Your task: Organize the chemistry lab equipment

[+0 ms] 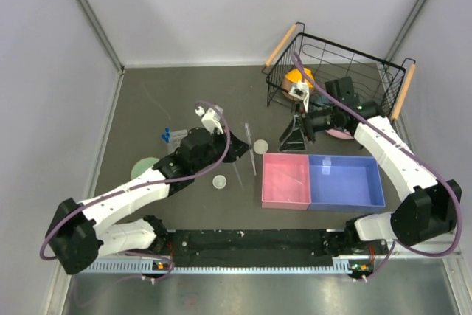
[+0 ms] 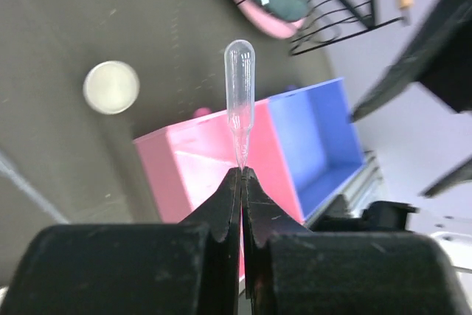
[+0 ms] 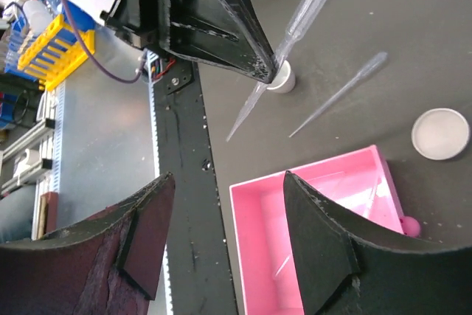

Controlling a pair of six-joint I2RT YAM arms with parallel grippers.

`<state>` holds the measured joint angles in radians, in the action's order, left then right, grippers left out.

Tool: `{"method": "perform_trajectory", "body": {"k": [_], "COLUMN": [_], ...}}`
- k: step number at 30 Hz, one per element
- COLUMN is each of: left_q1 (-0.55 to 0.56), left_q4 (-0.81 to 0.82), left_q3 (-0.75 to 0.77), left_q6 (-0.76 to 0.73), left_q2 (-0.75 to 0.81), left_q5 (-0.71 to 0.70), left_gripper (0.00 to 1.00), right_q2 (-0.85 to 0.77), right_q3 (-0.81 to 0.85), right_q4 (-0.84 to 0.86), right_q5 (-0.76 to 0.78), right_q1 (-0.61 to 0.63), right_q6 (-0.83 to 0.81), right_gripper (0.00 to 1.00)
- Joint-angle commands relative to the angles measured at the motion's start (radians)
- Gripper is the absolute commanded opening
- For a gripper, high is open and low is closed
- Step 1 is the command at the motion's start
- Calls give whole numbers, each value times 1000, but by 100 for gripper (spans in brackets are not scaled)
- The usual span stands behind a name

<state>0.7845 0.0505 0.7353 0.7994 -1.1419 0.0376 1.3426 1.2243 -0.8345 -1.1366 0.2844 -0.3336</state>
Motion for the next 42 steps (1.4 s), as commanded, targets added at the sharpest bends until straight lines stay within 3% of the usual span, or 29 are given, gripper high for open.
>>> {"method": "perform_trajectory", "body": {"k": [1, 3, 7, 13, 25, 27, 28, 32, 35, 39, 42], "left_q1": [2, 2, 21, 53, 61, 59, 59, 59, 58, 50, 47], "left_q4": [362, 388, 434, 468, 418, 373, 315, 198, 58, -159, -279], "left_q3": [-83, -105, -120, -126, -122, -106, -99, -86, -76, -42, -45], "left_q6": [110, 142, 179, 199, 182, 159, 150, 83, 19, -49, -69], "left_q2": [97, 120, 133, 122, 113, 119, 123, 192, 255, 306, 333], "left_q5": [42, 35, 10, -28, -74, -80, -87, -184, -240, -338, -373], "left_gripper": [0, 0, 0, 0, 1, 14, 28, 62, 79, 87, 87], "right_q2": [-31, -57, -59, -5, -19, -25, -29, -72, -114, -148, -142], "right_q3": [-19, -58, -95, -106, -134, -143, -155, -190, -218, -247, -275], "right_q4": [254, 374, 439, 474, 486, 473, 463, 397, 348, 250, 174], "right_q5": [95, 147, 199, 212, 228, 239, 267, 368, 449, 564, 642], "right_q1": [97, 152, 248, 299, 300, 300, 299, 300, 299, 297, 299], "right_q6": [355, 468, 530, 584, 590, 565, 549, 414, 339, 220, 157], "right_gripper": [62, 65, 67, 59, 0, 0, 0, 0, 0, 0, 0]}}
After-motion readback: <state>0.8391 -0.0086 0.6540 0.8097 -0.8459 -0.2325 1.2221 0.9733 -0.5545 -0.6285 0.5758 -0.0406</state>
